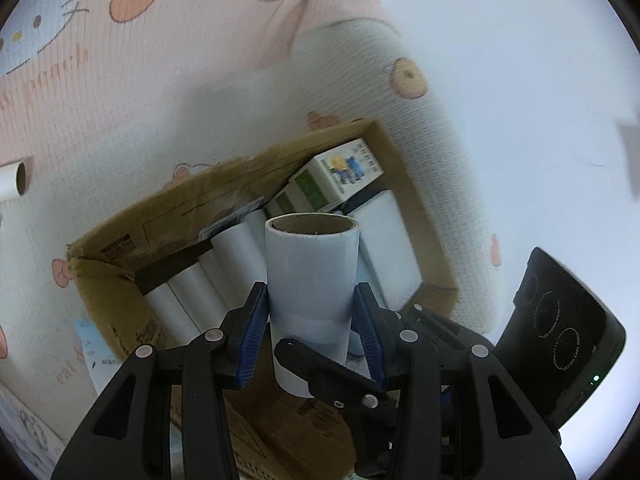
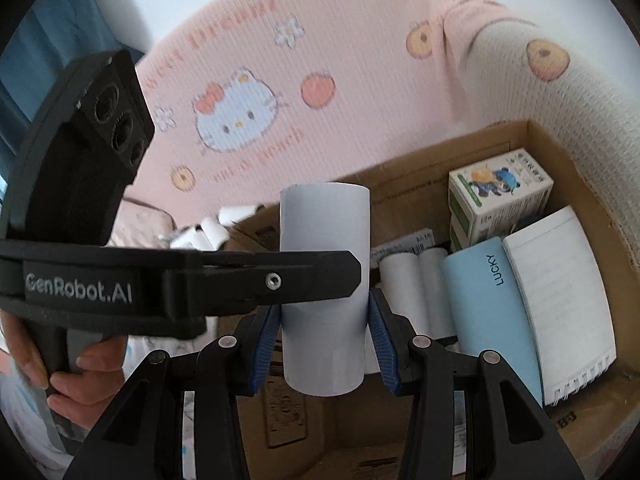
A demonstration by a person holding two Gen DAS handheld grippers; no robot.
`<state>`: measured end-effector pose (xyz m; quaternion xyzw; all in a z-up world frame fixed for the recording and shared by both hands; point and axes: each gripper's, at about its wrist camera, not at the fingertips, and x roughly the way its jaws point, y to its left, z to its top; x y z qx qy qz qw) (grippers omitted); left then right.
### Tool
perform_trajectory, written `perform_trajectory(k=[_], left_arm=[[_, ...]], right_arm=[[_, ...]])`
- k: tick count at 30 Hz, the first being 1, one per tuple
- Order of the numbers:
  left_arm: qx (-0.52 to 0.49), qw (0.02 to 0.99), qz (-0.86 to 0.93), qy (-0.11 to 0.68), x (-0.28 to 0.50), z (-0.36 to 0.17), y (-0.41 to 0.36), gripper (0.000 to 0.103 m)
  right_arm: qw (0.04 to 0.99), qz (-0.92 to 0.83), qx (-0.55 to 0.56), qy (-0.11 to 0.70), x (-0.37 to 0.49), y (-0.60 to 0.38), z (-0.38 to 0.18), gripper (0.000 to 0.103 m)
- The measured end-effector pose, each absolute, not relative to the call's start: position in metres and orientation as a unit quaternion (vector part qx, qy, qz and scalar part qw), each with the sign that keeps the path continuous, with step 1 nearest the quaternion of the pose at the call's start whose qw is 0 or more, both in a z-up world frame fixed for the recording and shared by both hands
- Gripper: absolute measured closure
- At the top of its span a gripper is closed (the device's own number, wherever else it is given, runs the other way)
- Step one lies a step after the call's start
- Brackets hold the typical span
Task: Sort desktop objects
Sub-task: 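Lift the second tube with both grippers and carry it over the box, then lower the tube into the box beside the paper rolls and open both grippers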
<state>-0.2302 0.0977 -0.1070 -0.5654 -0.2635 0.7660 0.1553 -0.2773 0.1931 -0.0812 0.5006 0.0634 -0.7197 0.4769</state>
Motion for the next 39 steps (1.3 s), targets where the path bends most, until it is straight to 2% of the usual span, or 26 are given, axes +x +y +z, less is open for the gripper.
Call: perform_trajectory(k=[9,16,23,30,39], left_arm=[[-0.618,0.116,0.726,-0.279,-0.258,-0.144,0.099,0.056],[-0.642,0.091,0.716,-0.259,-0.262,-0.154,0.1,0.056],[-0.677,0.067,0.691,-0.245,-0.266,-0.169,0.107,0.056],[-0.695,0.024,0.661,-0.281,-0.269,-0.186,0.102,0.056],[-0.713,-0.03,0.639,-0.287,-0.273,-0.206,0.099,0.056]], right_arm=[[0.455,-0.686,0.566,0.05,-0.305,0.183,-0.117,0.062],[0.453,-0.654,0.605,0.04,-0.313,0.176,-0.132,0.062],[0.449,-0.644,0.616,0.07,-0.309,0.172,-0.143,0.062],[0.441,-0.629,0.636,0.071,-0.314,0.176,-0.152,0.062],[0.421,-0.641,0.636,0.09,-0.319,0.188,-0.149,0.062]])
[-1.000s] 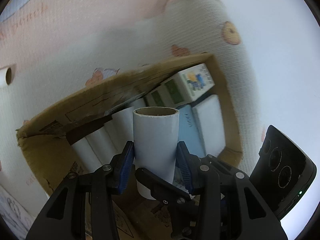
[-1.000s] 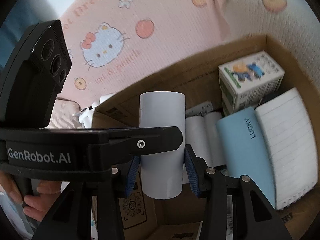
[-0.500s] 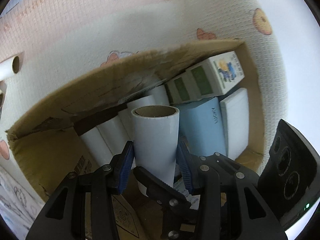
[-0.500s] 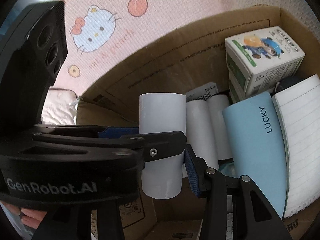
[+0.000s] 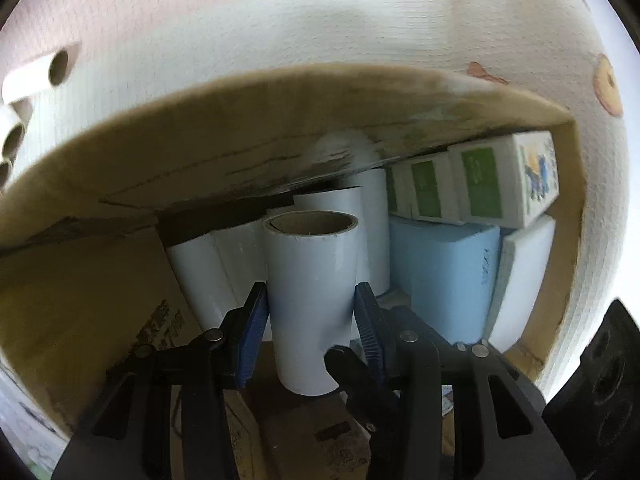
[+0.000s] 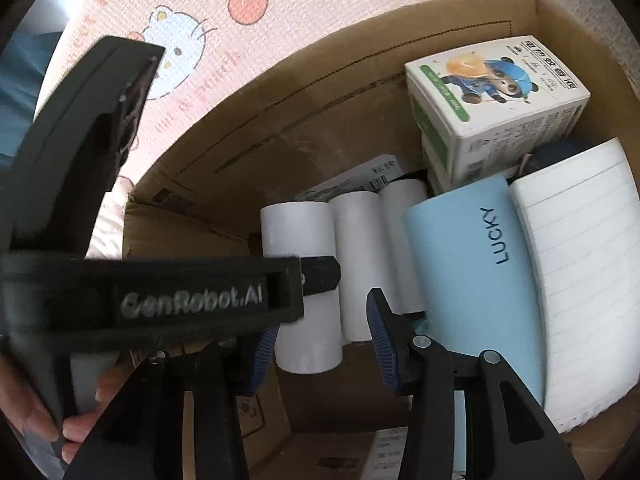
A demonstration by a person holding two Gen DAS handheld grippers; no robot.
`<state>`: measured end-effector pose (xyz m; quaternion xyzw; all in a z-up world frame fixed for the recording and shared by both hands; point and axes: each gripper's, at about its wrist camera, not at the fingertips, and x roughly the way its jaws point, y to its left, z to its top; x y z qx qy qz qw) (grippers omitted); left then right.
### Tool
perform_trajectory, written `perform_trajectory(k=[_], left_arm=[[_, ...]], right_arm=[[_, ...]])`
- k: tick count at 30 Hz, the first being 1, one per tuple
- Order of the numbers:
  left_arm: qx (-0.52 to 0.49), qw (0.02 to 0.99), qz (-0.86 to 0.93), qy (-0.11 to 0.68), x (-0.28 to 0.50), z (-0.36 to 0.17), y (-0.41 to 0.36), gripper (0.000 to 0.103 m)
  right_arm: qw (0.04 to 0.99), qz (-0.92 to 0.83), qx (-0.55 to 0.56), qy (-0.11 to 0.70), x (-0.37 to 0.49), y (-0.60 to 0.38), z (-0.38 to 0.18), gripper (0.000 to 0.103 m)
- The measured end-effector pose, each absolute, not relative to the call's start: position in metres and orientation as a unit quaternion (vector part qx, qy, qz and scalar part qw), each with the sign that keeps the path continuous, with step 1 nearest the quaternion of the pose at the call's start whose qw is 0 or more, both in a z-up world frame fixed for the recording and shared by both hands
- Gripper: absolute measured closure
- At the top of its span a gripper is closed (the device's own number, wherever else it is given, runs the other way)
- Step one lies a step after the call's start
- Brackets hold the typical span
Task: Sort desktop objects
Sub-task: 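Lower the tube into the box beside the paper rolls and open both grippers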
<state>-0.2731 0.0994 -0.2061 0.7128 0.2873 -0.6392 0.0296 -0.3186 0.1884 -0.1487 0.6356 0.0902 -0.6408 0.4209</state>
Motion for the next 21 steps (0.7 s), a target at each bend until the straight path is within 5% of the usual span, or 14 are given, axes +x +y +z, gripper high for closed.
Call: perform_trajectory(k=[21], left_arm=[[0.731,0.074,-0.61,0.296,-0.286,-0.215,0.093,0.052]], right_arm=[[0.391,-0.634,0.652,0.144,-0.308,0.196,-0.163,0.067]])
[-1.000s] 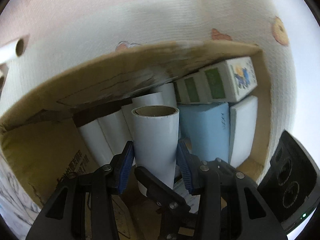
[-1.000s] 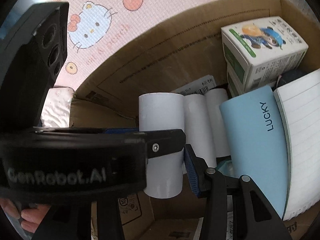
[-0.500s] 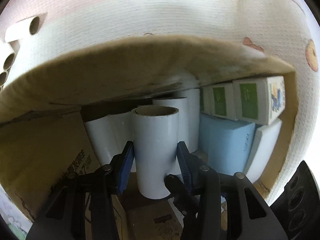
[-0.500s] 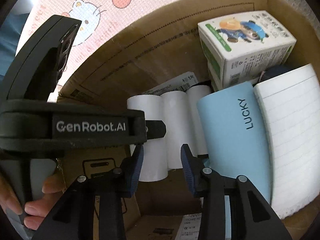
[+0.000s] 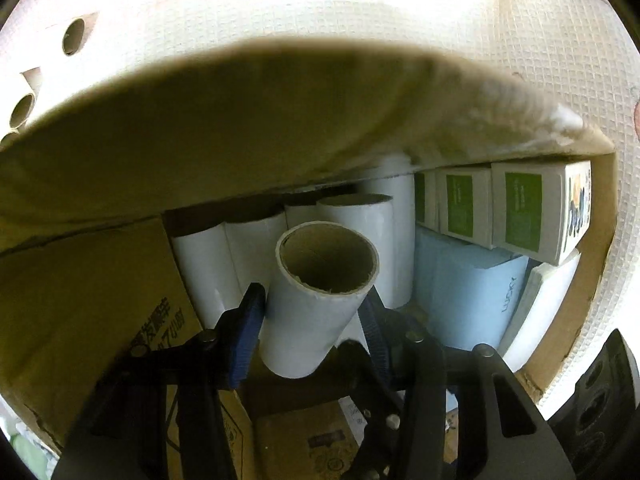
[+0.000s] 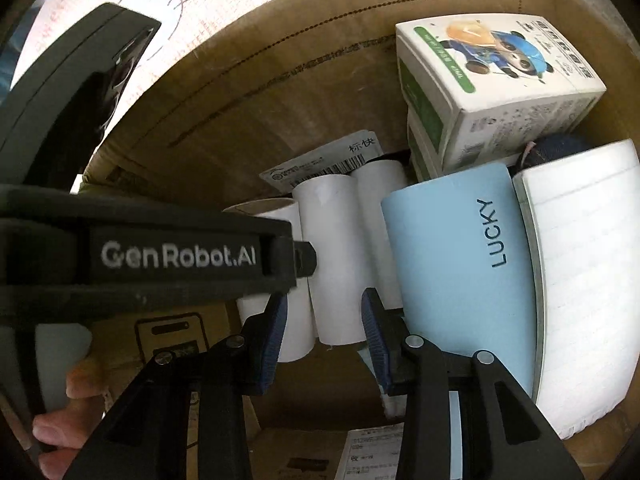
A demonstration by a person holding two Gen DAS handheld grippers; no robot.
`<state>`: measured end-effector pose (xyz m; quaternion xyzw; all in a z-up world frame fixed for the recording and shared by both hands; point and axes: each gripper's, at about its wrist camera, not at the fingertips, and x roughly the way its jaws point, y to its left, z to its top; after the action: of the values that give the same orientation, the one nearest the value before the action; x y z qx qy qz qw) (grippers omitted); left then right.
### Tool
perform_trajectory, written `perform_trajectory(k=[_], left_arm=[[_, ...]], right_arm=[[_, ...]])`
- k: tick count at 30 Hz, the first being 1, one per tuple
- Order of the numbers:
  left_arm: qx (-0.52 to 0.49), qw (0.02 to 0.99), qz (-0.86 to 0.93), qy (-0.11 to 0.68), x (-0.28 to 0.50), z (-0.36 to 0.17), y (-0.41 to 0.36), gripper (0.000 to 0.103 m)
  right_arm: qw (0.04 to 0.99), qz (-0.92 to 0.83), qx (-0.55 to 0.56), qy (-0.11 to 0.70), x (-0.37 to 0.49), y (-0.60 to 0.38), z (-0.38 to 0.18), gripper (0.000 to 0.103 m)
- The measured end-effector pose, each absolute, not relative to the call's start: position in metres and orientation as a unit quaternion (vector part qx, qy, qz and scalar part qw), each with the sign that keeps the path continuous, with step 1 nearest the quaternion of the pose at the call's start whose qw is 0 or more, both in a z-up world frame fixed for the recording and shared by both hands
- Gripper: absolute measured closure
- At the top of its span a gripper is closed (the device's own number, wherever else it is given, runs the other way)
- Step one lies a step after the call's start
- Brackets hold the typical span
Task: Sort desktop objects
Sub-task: 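Lower the tube into the box beside the paper rolls and open both grippers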
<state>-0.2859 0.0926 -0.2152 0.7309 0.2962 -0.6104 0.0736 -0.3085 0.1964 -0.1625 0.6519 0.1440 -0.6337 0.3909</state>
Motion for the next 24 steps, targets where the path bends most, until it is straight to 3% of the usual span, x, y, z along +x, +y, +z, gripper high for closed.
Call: perform_trajectory(k=[9,13,19,20,22,23,24], left_arm=[[0.727,0.123,-0.584,0.339,-0.297,-0.22,0.075,0.048],[0.736,0.102,-0.556,0.372,-0.297,-0.218,0.069,0.039],[0.727,0.084,-0.555,0.396,-0.273,-0.21,0.073,0.039],[0.725,0.084,-0.56,0.391,-0.274,-0.206,0.078,0.043],[0.721,0.083,-0.572,0.381,-0.273,-0.196,0.082,0.062],[0.719,0.083,-0.58,0.374,-0.271,-0.193,0.082,0.08],[0.717,0.083,-0.585,0.369,-0.271,-0.192,0.082,0.089]], right_arm=[[0.385,-0.649,0.628,0.19,-0.29,0.206,-0.149,0.067],[0.375,-0.66,0.624,0.186,-0.29,0.214,-0.141,0.067],[0.375,-0.666,0.619,0.18,-0.287,0.227,-0.13,0.067],[0.375,-0.666,0.619,0.181,-0.285,0.229,-0.129,0.067],[0.373,-0.667,0.619,0.181,-0.283,0.233,-0.128,0.067],[0.372,-0.667,0.62,0.18,-0.281,0.235,-0.127,0.067],[0.373,-0.666,0.62,0.179,-0.279,0.237,-0.126,0.067]])
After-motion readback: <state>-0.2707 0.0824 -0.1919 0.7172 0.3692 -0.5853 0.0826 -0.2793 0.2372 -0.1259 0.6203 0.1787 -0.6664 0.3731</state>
